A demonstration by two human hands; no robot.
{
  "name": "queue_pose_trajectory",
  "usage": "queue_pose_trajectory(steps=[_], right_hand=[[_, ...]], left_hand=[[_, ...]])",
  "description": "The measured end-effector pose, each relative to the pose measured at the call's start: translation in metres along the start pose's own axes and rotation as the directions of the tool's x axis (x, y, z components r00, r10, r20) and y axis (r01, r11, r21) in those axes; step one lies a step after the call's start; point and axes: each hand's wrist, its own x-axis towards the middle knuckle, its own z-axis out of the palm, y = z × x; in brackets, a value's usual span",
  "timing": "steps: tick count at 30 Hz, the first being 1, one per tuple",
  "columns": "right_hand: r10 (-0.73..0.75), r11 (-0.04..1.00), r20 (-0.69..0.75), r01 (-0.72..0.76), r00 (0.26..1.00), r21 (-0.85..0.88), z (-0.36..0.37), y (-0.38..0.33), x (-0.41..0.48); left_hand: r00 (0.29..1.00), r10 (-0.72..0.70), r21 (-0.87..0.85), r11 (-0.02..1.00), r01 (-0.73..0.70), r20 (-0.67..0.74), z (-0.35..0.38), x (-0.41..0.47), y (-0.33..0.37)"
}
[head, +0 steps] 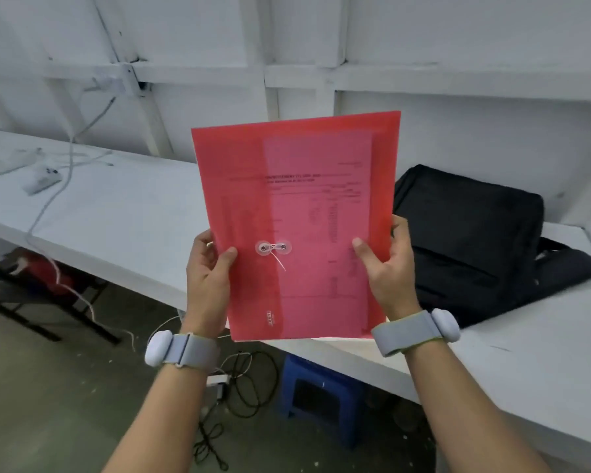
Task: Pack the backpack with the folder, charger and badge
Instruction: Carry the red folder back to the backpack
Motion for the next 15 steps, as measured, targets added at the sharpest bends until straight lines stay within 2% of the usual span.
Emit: queue_pose_trajectory(steps=[6, 10, 15], right_hand=[[-0.092, 0.996, -0.009, 0.092, 0.996, 0.020, -0.012, 0.004, 0.031], [-0.065, 0.991, -0.050, 0.070, 0.997, 0.110, -0.012, 0.010, 0.031], [-0.050, 0.990, -0.104, 0.063, 0.993, 0.124, -0.004, 0.004, 0.034]], left_hand=[[0.995, 0.102, -0.068, 0.993, -0.102, 0.006, 0.034, 0.039, -0.002], [0.992, 0.109, -0.014, 0.994, -0.109, 0.063, 0.040, 0.050, -0.016], [0.992, 0.101, 0.035, 0.994, -0.104, 0.077, 0.049, 0.067, -0.020]])
